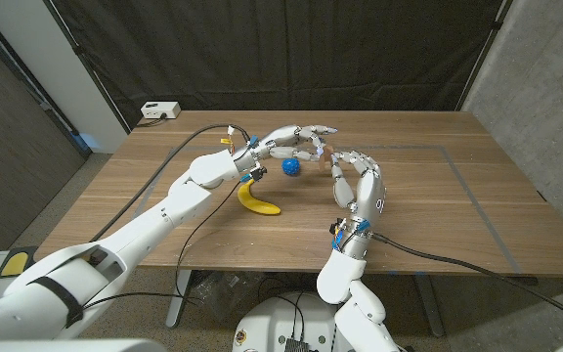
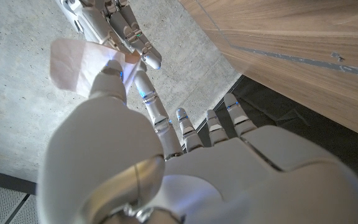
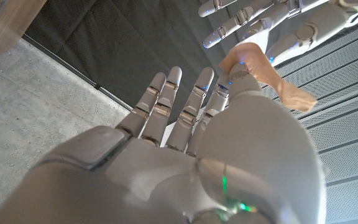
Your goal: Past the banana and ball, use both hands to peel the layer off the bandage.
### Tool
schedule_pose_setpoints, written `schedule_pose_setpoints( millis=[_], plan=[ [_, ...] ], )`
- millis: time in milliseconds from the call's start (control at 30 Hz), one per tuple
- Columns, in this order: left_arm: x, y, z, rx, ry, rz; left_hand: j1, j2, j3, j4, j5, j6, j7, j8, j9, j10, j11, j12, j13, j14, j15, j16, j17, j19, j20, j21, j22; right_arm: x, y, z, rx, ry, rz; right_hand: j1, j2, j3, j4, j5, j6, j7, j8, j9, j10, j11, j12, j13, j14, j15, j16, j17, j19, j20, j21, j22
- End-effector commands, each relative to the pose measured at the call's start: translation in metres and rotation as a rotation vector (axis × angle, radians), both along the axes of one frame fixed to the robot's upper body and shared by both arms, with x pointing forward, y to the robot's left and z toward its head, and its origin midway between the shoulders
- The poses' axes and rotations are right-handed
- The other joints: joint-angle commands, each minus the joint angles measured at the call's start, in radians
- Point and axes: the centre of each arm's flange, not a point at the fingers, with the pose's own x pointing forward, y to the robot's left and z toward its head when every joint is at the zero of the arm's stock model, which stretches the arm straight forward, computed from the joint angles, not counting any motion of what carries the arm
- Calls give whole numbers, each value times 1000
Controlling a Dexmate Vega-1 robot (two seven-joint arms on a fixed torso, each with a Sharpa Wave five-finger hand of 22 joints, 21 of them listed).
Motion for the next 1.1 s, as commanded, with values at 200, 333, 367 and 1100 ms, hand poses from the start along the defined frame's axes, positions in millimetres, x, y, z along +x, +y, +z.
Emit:
schedule_pose_setpoints(
  millis=[200, 333, 367, 1100],
  plan=[
    [3, 5, 3, -15, -45, 71, -15, 18, -25, 15, -11, -203, -23, -125, -70, -13, 17, -14, 5, 6, 5, 0, 1, -16, 5, -11, 2, -2, 2, 8, -52, -42, 54, 3, 6, -11, 2, 7, 32, -33, 3, 5, 0, -2, 5, 5, 4, -170, -3, 2, -11, -76, 11, 5],
    [4, 3, 5, -10, -31, 55, -12, 34, -24, 19, -15, -152, -15, -116, -87, 3, 11, -10, 5, 12, 4, 1, 0, -11, 3, -10, 2, -5, 4, 13, -87, -53, 87, 3, 5, -15, 2, 7, 33, -38, 4, 8, -8, -3, 2, 6, 1, -171, -4, 3, -17, -81, 13, 5],
    [4, 3, 5, -10, -28, 52, -11, 39, -24, 20, -17, -129, -16, -111, -92, 9, 7, -9, 5, 15, 1, 2, 0, -10, 0, -9, 2, -6, 5, 14, -98, -54, 97, 3, 3, -17, 2, 7, 32, -39, 3, 9, -11, -3, 1, 7, -2, -171, -6, 3, -19, -82, 13, 5],
    [5, 6, 10, -54, 25, -40, 3, 87, -22, 27, -48, -83, -54, -155, -167, 81, -22, 0, -6, 56, -40, 8, -4, 24, -20, 2, 3, 11, -8, 13, -74, 60, 113, 5, 8, -30, 6, 11, 40, -41, -2, 6, -27, -4, -8, 11, -13, -171, -8, 7, -19, -72, 30, 6]
  ],
)
